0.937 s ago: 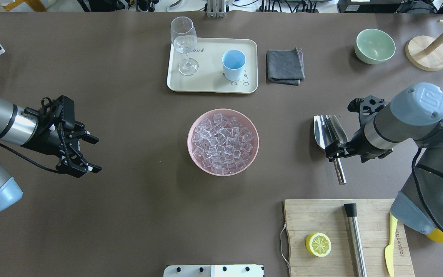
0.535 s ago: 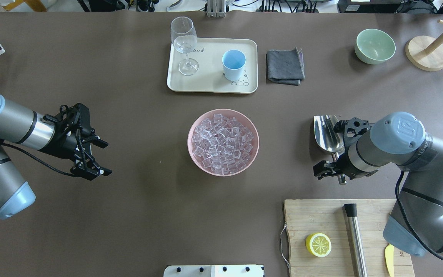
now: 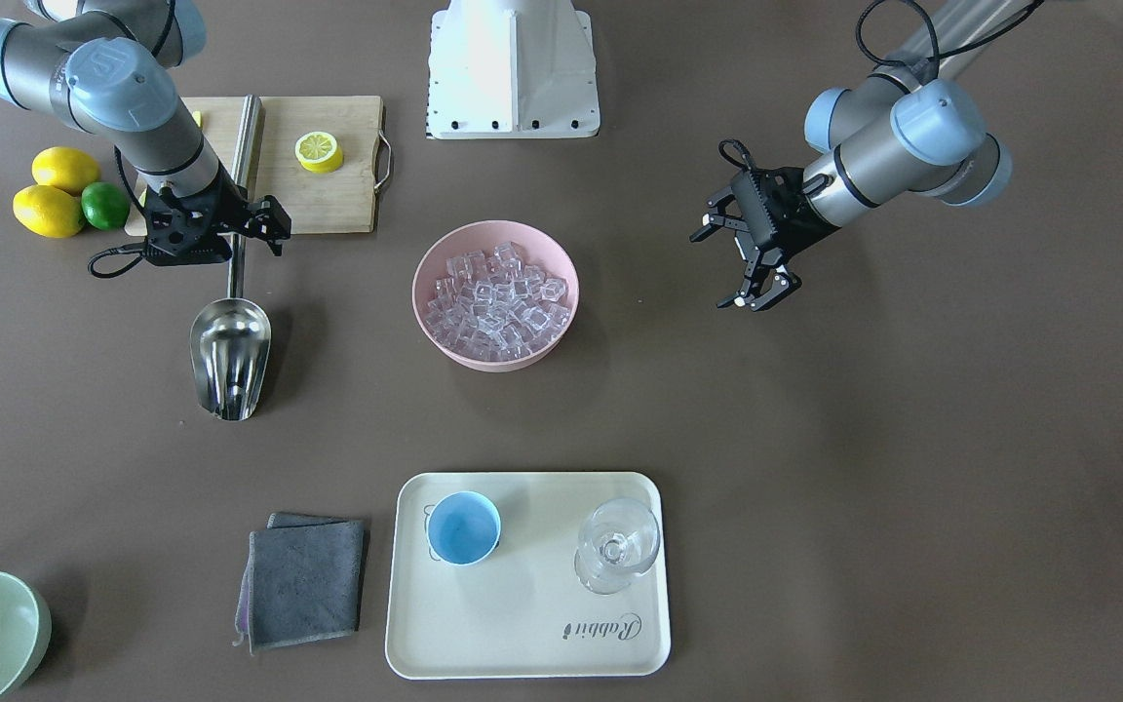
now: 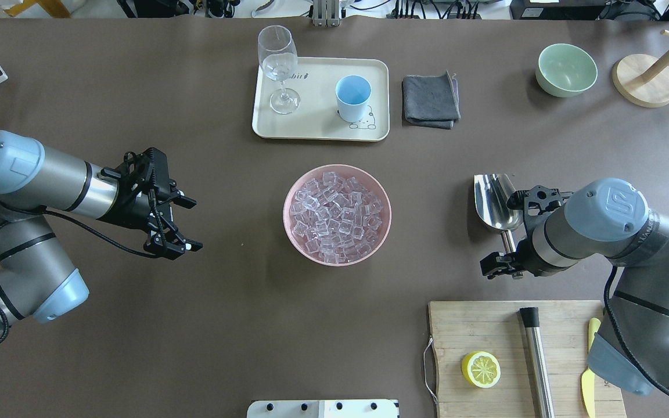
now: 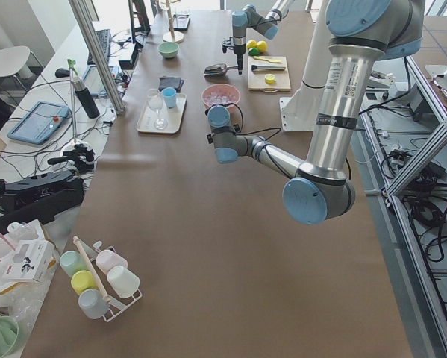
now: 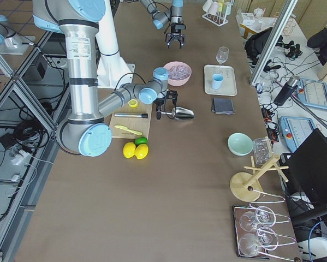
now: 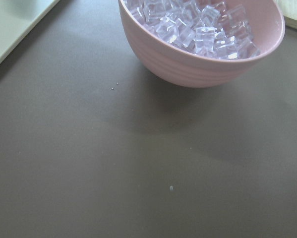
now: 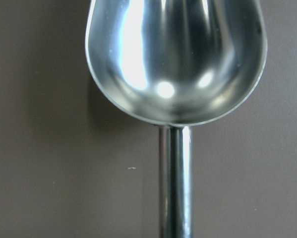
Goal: Put ice in cup with scoop
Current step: 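Close the right gripper on the scoop handle while the left gripper nears the bowl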
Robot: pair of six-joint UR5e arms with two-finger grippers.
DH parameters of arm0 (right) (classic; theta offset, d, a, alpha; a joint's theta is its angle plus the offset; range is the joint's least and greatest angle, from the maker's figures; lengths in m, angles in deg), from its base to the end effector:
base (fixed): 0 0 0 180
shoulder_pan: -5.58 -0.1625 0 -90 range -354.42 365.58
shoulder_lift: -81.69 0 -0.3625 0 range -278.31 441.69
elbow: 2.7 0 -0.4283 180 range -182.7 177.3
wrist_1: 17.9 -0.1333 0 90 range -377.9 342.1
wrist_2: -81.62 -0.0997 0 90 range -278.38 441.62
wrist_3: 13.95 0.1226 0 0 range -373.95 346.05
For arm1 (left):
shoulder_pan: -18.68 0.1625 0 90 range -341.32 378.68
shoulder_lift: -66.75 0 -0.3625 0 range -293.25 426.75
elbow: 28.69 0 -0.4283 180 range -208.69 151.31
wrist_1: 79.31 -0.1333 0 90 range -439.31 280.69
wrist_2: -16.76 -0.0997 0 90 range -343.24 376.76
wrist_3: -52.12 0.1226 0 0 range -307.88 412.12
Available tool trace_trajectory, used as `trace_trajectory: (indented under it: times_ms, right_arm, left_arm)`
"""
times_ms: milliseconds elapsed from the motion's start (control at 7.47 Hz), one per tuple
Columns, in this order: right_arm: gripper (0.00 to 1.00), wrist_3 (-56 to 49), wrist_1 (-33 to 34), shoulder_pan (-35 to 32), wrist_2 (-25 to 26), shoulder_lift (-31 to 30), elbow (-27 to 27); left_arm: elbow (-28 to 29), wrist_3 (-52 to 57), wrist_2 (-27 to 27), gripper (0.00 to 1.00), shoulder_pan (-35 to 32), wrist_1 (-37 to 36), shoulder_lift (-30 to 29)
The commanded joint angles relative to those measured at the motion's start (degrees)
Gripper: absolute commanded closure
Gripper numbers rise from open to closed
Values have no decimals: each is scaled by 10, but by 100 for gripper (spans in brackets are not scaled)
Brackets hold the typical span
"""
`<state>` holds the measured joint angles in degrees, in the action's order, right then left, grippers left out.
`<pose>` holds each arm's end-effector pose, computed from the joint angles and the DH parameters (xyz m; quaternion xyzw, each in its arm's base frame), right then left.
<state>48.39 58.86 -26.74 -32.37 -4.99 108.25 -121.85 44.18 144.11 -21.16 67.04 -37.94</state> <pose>-0.4275 -0.3692 0.3765 -0.0132 -0.3708 -0.0291 0.9282 0.4387 -0.4428 0.3125 0.3756 0.5007 0.4523 0.6353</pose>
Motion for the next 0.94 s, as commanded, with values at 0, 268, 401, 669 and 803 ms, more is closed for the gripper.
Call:
trace_trajectory:
  times_ms: [0, 268, 401, 669, 803]
  right_arm:
    - [5, -13, 0, -1, -2, -9, 5]
    - [6, -17, 1, -1, -2, -9, 1]
    - [7, -18, 1, -2, -3, -6, 1]
    - [11, -17, 1, -3, -4, -3, 1]
    - [13, -18, 1, -3, -3, -3, 1]
  left_arm:
    - [26, 0, -40, 2, 28, 44, -34]
    - [42, -1, 3, 2, 10, 46, -33]
    - [63, -1, 7, 2, 6, 52, -58]
    - [72, 0, 1, 2, 5, 53, -62]
    - [74, 1, -5, 2, 6, 53, -64]
